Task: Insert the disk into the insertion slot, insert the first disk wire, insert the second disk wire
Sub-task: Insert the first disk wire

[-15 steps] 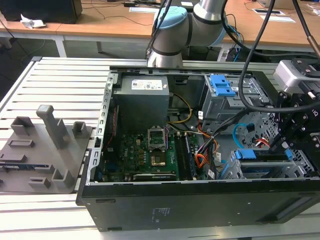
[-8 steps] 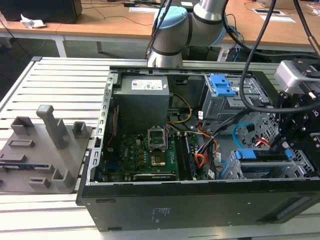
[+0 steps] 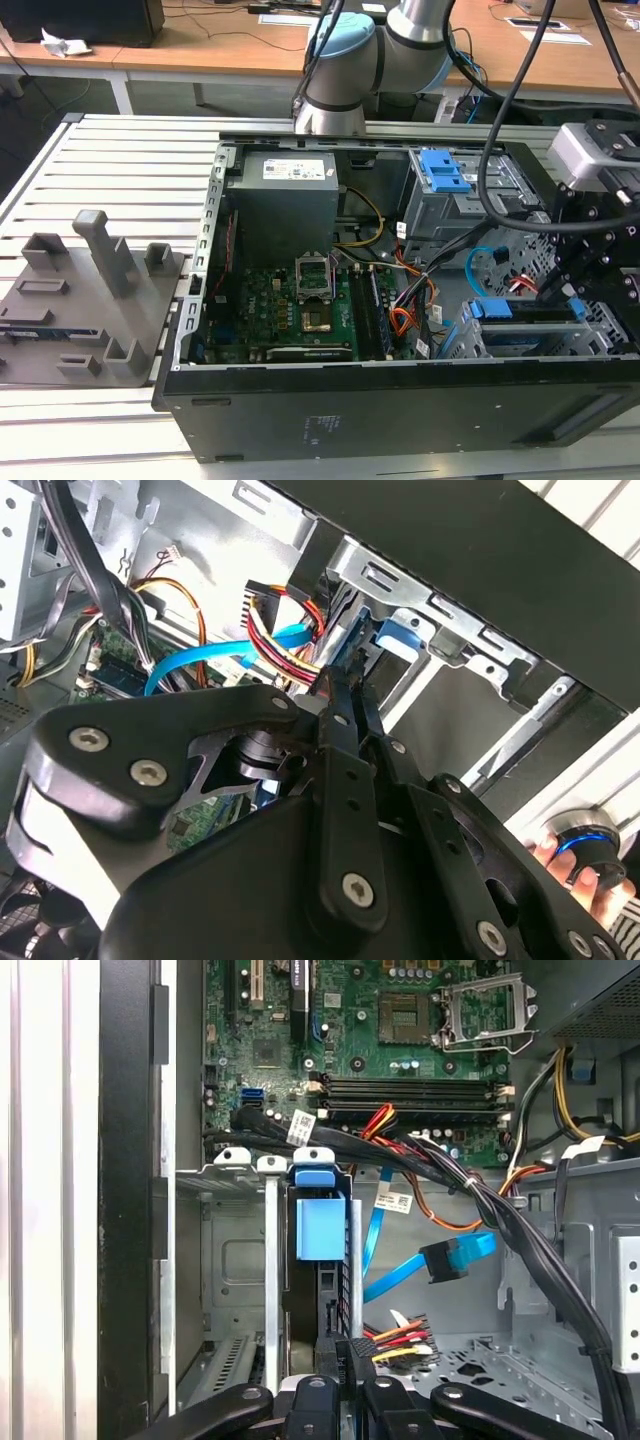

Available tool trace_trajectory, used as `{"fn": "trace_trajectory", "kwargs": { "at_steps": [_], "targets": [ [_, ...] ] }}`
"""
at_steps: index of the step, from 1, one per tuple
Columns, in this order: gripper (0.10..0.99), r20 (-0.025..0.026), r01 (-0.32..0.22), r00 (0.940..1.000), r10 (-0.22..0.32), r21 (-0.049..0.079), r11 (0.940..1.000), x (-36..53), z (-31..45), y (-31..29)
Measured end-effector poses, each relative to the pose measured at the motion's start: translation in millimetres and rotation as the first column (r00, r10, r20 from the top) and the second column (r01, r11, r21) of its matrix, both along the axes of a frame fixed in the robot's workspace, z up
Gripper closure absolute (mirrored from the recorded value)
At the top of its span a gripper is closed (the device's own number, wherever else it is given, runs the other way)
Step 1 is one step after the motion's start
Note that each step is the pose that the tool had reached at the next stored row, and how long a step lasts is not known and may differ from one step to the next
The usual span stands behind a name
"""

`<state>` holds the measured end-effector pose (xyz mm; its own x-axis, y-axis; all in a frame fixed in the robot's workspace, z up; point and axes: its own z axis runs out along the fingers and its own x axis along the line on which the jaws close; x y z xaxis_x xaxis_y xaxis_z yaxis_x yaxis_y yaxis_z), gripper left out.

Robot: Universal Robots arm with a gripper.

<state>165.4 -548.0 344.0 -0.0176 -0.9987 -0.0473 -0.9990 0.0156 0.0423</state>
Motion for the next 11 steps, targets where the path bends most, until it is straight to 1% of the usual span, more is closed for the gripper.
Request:
{"fn": "trace_trajectory", "kwargs": {
  "at_steps": [6,11],
  "targets": [
    [0.925,0.0002,0.000,1.0000,0.000,0.002,1.0000,1.2,-2.3,-0.1],
    [0.925,0.0000,0.000,1.0000,0.000,0.001,1.0000,1.4,-2.6,-0.5]
  ]
}}
